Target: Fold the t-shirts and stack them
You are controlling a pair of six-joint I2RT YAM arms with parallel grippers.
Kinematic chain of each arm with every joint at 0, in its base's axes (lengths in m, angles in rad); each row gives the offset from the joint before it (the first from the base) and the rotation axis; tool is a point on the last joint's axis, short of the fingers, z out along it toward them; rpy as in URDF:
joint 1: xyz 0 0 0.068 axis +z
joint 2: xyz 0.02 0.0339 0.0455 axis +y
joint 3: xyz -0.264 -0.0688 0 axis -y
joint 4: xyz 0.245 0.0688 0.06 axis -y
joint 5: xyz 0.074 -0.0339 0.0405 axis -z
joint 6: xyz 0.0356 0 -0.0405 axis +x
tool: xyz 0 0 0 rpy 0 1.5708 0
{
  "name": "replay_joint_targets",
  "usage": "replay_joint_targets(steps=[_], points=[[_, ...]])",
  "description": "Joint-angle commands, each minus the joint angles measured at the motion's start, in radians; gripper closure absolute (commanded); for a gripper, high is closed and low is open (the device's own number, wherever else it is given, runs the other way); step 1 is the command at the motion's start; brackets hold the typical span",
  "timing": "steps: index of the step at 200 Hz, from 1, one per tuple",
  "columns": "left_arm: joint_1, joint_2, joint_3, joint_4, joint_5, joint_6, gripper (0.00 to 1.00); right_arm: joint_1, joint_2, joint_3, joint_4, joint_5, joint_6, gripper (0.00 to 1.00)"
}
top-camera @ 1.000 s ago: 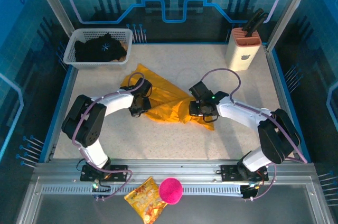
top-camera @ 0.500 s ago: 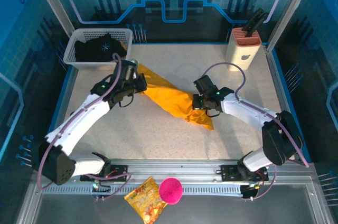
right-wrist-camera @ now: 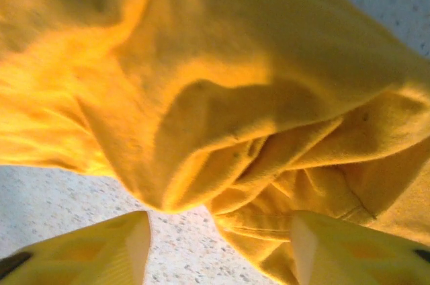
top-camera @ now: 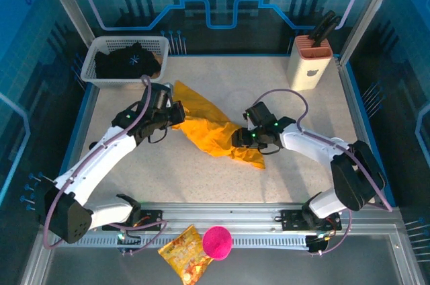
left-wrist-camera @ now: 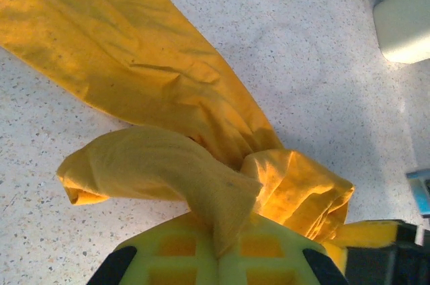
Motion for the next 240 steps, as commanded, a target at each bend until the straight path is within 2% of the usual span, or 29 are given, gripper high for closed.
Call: replay_joint_targets(steps=[1, 16, 29, 66, 106, 164, 183, 205, 240], points=[[-0.001, -0.023, 0.05, -0.018, 0.025, 0.007, 1.0, 0.008, 0.066, 0.01, 0.053, -0.028, 0.038, 0.63], [0.0, -0.028, 0.053, -0.019, 0.028, 0.005, 1.0, 0.006, 0.11, 0.053, 0.041, -0.02, 0.023, 0.85], [0.0, -0.037, 0.053, -0.021, 0.029, 0.005, 1.0, 0.006, 0.136, 0.1, 0.016, -0.004, -0.004, 1.0], [0.0, -0.064, 0.07, -0.044, 0.044, 0.03, 1.0, -0.007, 0.164, 0.279, -0.091, 0.071, -0.124, 1.0], [0.0, -0.111, 0.103, -0.097, 0.006, 0.063, 1.0, -0.055, 0.213, 0.546, -0.199, 0.104, -0.266, 1.0], [0.004, -0.164, 0.18, -0.185, -0.045, 0.129, 1.0, -0.096, 0.413, 1.198, -0.431, 0.122, -0.445, 1.0], [0.004, -0.172, 0.216, -0.217, -0.028, 0.151, 1.0, -0.097, 0.414, 1.331, -0.473, 0.117, -0.486, 1.0], [0.005, -0.181, 0.221, -0.231, 0.021, 0.169, 1.0, -0.096, 0.338, 1.273, -0.459, 0.13, -0.504, 1.0], [0.004, -0.155, 0.172, -0.207, 0.21, 0.151, 1.0, -0.108, 0.14, 0.822, -0.325, 0.15, -0.484, 1.0]])
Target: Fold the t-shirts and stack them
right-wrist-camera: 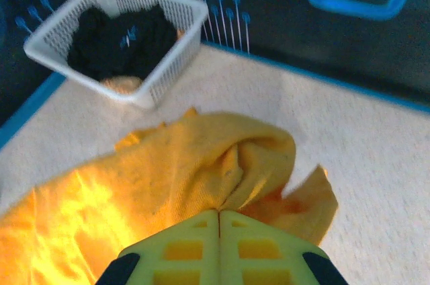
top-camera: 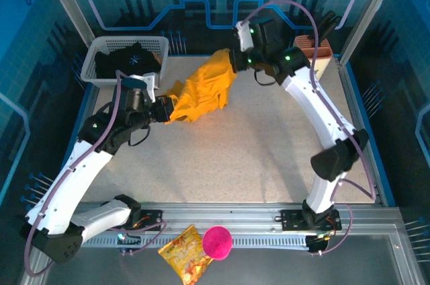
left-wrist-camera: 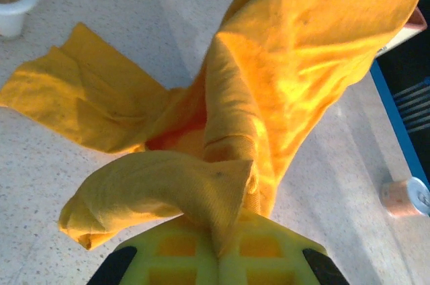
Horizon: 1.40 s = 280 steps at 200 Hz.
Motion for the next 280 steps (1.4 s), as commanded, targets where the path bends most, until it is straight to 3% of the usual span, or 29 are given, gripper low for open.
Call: replay_joint_targets(steps=[1, 36, 71, 104, 130, 142, 161, 190, 211, 242, 267, 272, 280], points=[[0.004, 0.016, -0.026, -0.006, 0.169, 0.008, 1.0, -0.022, -0.097, -0.245, 0.034, 0.027, -0.012, 1.0], [-0.052, 0.084, -0.141, 0.114, 0.392, -0.088, 1.0, -0.106, -0.194, -0.588, 0.075, 0.089, 0.039, 1.0], [-0.268, 0.181, -0.178, 0.166, 0.406, -0.112, 1.0, -0.217, -0.23, -0.758, 0.1, 0.128, 0.045, 1.0], [-0.39, 0.286, -0.207, 0.26, 0.435, -0.166, 1.0, -0.282, -0.193, -0.766, 0.104, 0.152, 0.023, 1.0], [-0.434, 0.393, -0.186, 0.306, 0.451, -0.158, 0.78, -0.297, -0.146, -0.73, 0.098, 0.172, 0.025, 1.0], [-0.439, 0.437, -0.169, 0.315, 0.467, -0.146, 0.57, -0.3, -0.126, -0.712, 0.09, 0.179, 0.032, 1.0], [-0.44, 0.484, -0.14, 0.305, 0.482, -0.119, 0.37, -0.299, -0.108, -0.699, 0.081, 0.184, 0.04, 1.0], [-0.439, 0.493, -0.078, 0.212, 0.438, -0.041, 0.22, -0.3, -0.108, -0.712, 0.072, 0.203, 0.046, 1.0], [-0.421, 0.478, -0.025, 0.089, 0.313, 0.013, 0.13, -0.302, -0.113, -0.723, 0.052, 0.225, 0.05, 1.0], [-0.257, 0.439, -0.037, 0.014, 0.215, -0.022, 0.08, -0.303, -0.149, -0.745, 0.019, 0.2, 0.071, 0.47], [-0.085, 0.422, -0.074, 0.003, 0.158, -0.05, 0.09, -0.296, -0.225, -0.782, 0.017, 0.144, 0.098, 0.31], [-0.057, 0.428, -0.076, 0.002, 0.145, -0.05, 0.1, -0.292, -0.241, -0.789, 0.014, 0.137, 0.102, 0.22], [-0.015, 0.442, -0.08, 0.003, 0.132, -0.047, 0.12, -0.281, -0.268, -0.799, 0.007, 0.129, 0.108, 0.2]])
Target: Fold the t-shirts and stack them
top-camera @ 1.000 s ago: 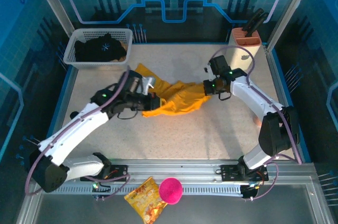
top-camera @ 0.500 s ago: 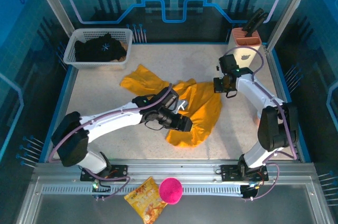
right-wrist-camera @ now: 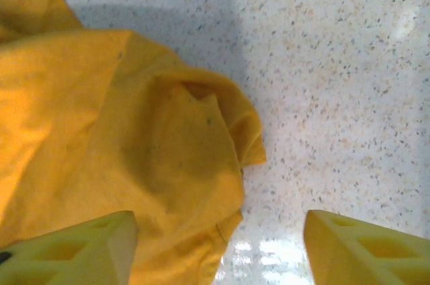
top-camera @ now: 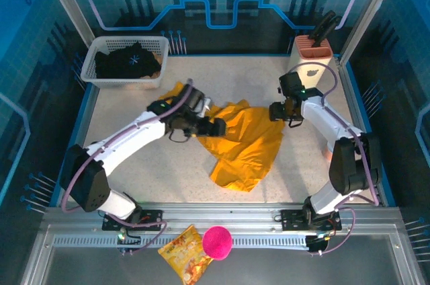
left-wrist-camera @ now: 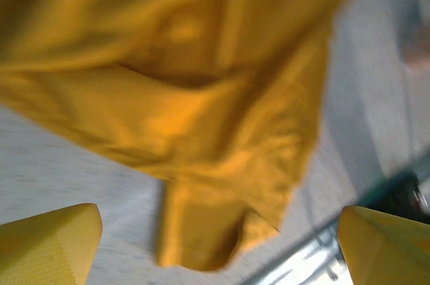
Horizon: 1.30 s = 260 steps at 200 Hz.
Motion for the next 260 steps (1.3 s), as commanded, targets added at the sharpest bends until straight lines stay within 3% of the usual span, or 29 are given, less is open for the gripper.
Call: replay_joint_targets(steps=[1, 58, 106, 122, 160, 203, 260], points=[[0.109, -0.005, -0.03, -0.071, -0.095, -0.011, 0.12, 0.008, -0.103, -0.027, -0.041, -0.048, 0.039, 0.2], [0.306, 0.197, -0.017, 0.034, -0.086, -0.03, 0.38, 0.172, -0.169, -0.079, -0.012, -0.159, 0.114, 0.25], [0.319, 0.23, -0.067, 0.143, -0.03, -0.094, 0.38, 0.309, 0.049, -0.012, 0.063, -0.198, 0.186, 0.32], [0.32, 0.216, -0.094, 0.153, -0.045, -0.093, 0.49, 0.348, 0.121, 0.01, 0.072, -0.19, 0.204, 0.32], [0.327, 0.267, -0.074, 0.167, -0.061, -0.06, 0.51, 0.401, 0.213, 0.004, 0.095, -0.188, 0.246, 0.34], [0.327, 0.392, 0.02, 0.203, -0.013, -0.072, 0.52, 0.459, 0.179, -0.081, 0.12, -0.166, 0.29, 0.34], [0.327, 0.469, 0.007, 0.255, 0.03, -0.097, 0.5, 0.472, 0.171, -0.109, 0.121, -0.158, 0.304, 0.35]])
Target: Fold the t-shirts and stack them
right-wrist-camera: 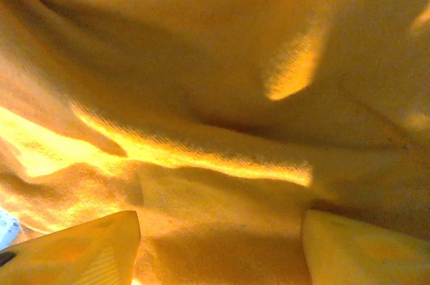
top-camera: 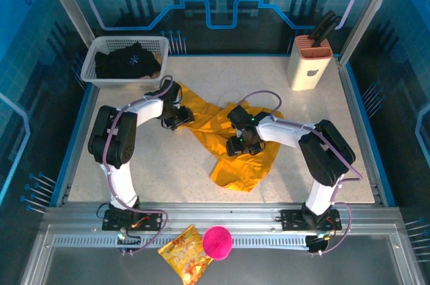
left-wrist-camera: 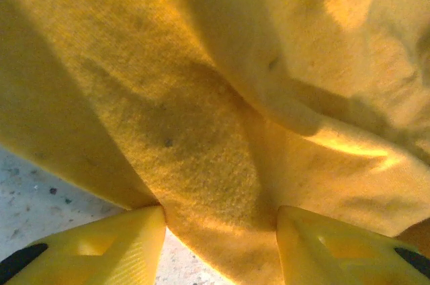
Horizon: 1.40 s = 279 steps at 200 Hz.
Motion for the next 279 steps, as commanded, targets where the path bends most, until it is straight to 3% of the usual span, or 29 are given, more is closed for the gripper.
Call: replay_joint_targets(steps=[1, 40, 62, 70, 133, 170, 188, 196, 209, 279], points=[[0.006, 0.037, 0.006, 0.026, 0.041, -0.017, 0.5, 0.011, -0.03, 0.003, 0.001, 0.012, 0.022, 0.35], [0.005, 0.059, 0.031, 0.028, 0.037, -0.025, 0.5, 0.016, -0.014, 0.007, -0.004, 0.025, 0.022, 0.37], [0.005, 0.077, 0.078, 0.01, 0.02, -0.024, 0.9, 0.014, -0.007, 0.002, -0.016, 0.055, 0.018, 0.43], [0.005, 0.08, 0.102, -0.003, 0.019, -0.022, 1.0, 0.014, -0.005, 0.002, -0.027, 0.071, 0.014, 0.45], [-0.001, 0.036, 0.306, -0.158, 0.019, 0.026, 1.0, -0.03, 0.011, -0.036, -0.076, 0.181, -0.028, 0.57], [-0.003, 0.048, 0.358, -0.213, 0.016, 0.061, 0.77, -0.065, 0.019, -0.059, -0.064, 0.18, -0.036, 0.63], [-0.003, 0.057, 0.352, -0.22, 0.006, 0.068, 0.48, -0.078, 0.017, -0.063, -0.062, 0.178, -0.041, 0.67], [-0.003, 0.06, 0.345, -0.219, 0.005, 0.068, 0.4, -0.084, 0.015, -0.064, -0.063, 0.178, -0.044, 0.68], [-0.003, 0.059, 0.324, -0.213, 0.003, 0.069, 0.36, -0.097, 0.012, -0.064, -0.069, 0.183, -0.052, 0.71], [0.02, -0.047, 0.15, -0.208, -0.123, 0.079, 0.37, -0.28, -0.056, -0.047, -0.137, 0.207, -0.121, 0.79]])
